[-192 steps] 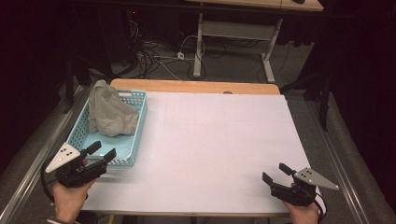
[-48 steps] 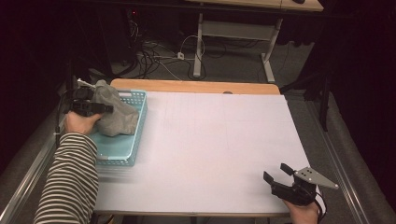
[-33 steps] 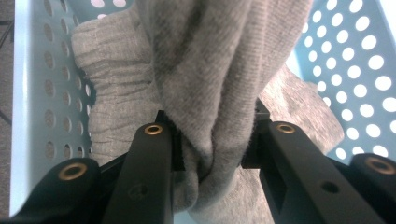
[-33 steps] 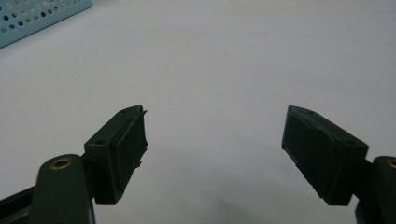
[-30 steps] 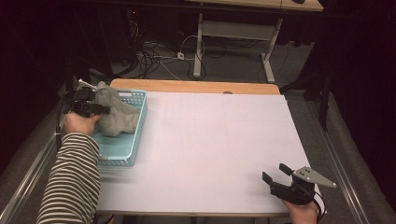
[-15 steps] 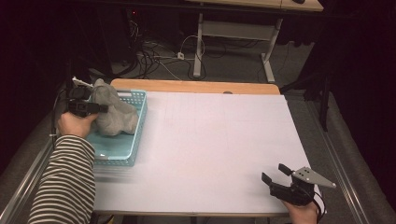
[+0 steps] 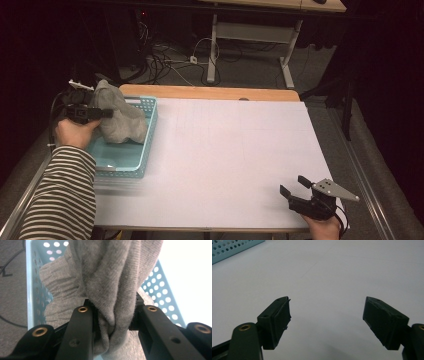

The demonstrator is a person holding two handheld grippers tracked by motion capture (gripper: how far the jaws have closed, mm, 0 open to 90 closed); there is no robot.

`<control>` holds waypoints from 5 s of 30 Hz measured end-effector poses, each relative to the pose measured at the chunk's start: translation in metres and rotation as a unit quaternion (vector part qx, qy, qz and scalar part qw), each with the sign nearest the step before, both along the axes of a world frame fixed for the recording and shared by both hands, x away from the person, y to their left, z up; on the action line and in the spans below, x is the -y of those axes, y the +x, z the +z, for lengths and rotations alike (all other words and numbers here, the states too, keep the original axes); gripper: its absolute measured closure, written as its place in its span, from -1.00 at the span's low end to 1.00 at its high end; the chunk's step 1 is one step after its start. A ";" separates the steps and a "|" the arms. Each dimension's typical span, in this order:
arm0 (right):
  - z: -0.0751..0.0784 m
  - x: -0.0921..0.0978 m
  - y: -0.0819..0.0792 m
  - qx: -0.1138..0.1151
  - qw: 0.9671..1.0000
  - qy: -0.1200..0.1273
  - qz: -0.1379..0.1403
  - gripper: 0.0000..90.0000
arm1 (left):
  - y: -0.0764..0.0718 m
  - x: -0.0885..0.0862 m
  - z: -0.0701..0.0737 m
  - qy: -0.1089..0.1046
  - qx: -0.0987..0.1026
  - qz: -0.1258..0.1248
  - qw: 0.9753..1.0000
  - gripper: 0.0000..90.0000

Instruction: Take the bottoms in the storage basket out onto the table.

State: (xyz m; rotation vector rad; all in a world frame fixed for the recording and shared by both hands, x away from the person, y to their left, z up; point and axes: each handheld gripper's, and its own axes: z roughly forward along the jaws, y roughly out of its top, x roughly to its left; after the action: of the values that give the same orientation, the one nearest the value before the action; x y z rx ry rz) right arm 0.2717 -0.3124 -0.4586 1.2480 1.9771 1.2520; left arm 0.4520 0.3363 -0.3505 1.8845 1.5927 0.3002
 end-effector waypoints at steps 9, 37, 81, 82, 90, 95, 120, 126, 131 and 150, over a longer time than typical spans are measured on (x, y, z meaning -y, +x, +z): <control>0.000 0.001 0.000 0.000 1.000 0.001 -0.001 -0.50 | -0.007 0.008 0.015 0.001 0.019 -0.028 0.999 0.56; 0.000 0.000 0.001 -0.001 1.000 0.002 -0.001 -0.50 | -0.024 0.026 0.050 -0.029 0.058 -0.077 0.995 0.56; 0.000 0.000 0.001 -0.001 1.000 0.002 0.002 -0.50 | -0.039 0.093 0.083 -0.028 0.090 -0.188 0.978 0.56; 0.000 0.000 0.001 -0.001 1.000 0.002 0.002 -0.50 | -0.039 0.094 0.084 -0.027 0.091 -0.190 0.977 0.56; 0.000 0.000 0.001 0.000 1.000 0.002 0.003 -0.50 | -0.040 0.106 0.082 -0.018 0.095 -0.202 0.975 0.56; 0.000 0.000 0.001 0.000 1.000 0.002 0.003 -0.50 | -0.039 0.112 0.079 -0.018 0.094 -0.208 0.974 0.55; 0.000 0.000 0.001 0.001 1.000 0.002 0.005 -0.50 | -0.035 0.155 0.061 -0.018 0.090 -0.244 0.965 0.55; 0.000 0.000 0.001 0.001 1.000 0.003 0.004 -0.50 | -0.030 0.167 0.054 -0.011 0.085 -0.250 0.964 0.55; 0.000 0.000 0.000 0.002 1.000 0.003 0.005 -0.50 | -0.026 0.178 0.046 -0.012 0.081 -0.254 0.964 0.55; 0.000 0.000 0.001 0.000 1.000 0.004 0.006 -0.50 | -0.010 0.210 0.019 0.003 0.058 -0.265 0.962 0.55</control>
State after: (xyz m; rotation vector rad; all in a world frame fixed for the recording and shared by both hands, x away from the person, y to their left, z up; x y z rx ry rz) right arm 0.2723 -0.3128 -0.4584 1.2415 1.9835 1.2670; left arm 0.4424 0.1260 -0.3311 2.1670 0.9591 0.1734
